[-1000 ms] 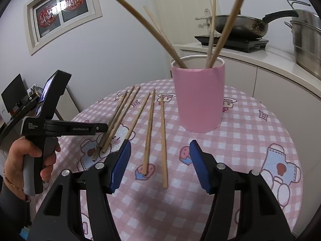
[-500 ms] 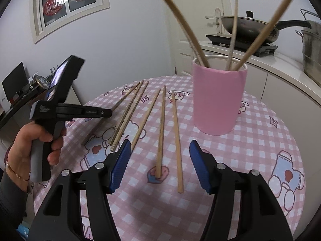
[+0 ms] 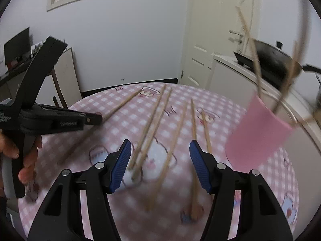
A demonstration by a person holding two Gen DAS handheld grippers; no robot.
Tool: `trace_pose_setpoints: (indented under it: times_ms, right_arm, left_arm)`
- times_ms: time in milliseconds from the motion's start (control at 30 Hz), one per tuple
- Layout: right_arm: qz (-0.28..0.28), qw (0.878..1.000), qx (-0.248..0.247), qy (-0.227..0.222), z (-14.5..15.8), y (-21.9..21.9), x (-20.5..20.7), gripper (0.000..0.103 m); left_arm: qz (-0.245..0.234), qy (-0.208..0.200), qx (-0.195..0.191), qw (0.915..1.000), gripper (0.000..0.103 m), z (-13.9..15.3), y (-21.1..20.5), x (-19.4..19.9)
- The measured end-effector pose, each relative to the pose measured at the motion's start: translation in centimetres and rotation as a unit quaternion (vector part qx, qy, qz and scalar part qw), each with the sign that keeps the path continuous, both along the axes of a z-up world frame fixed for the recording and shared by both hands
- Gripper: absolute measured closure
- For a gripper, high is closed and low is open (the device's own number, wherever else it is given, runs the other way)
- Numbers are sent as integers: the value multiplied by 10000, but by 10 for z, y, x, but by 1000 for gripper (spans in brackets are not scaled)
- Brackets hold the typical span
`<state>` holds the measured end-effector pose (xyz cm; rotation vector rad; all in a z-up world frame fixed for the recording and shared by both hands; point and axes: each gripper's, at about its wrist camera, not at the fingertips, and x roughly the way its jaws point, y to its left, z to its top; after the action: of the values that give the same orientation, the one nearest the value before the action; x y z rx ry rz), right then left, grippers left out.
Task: Organize utensils
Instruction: 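Lower the left tool onto a wooden chopstick and close it while the right tool grasps another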
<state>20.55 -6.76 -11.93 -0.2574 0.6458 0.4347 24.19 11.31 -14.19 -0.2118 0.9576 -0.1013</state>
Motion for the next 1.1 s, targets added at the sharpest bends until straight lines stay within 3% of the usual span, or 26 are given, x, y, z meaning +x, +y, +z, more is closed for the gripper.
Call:
trace_pose_setpoints:
  times_ms: [200, 467, 667, 1000, 1033, 1100]
  right_arm:
    - [-231, 9990, -367, -70, 0, 16, 43, 46]
    - [-260, 9958, -114, 866, -19, 25, 112, 72]
    - [-246, 9909, -26, 1323, -29, 35, 146, 73]
    - [-331, 9876, -222, 1516, -31, 41, 175, 73]
    - [-324, 9874, -208, 1536, -33, 40, 177, 73]
    - [-332, 9871, -189, 1555, -32, 40, 181, 73]
  left_arm:
    - [-83, 104, 7, 9999, 96, -1, -6, 30]
    - [-205, 295, 99, 9993, 96, 0, -6, 65]
    - [-425, 500, 227, 9976, 96, 2, -10, 83]
    - [-323, 674, 106, 9971, 96, -4, -6, 114]
    - [-306, 675, 114, 9972, 94, -4, -7, 116]
    - [-370, 654, 39, 9972, 81, -3, -10, 118]
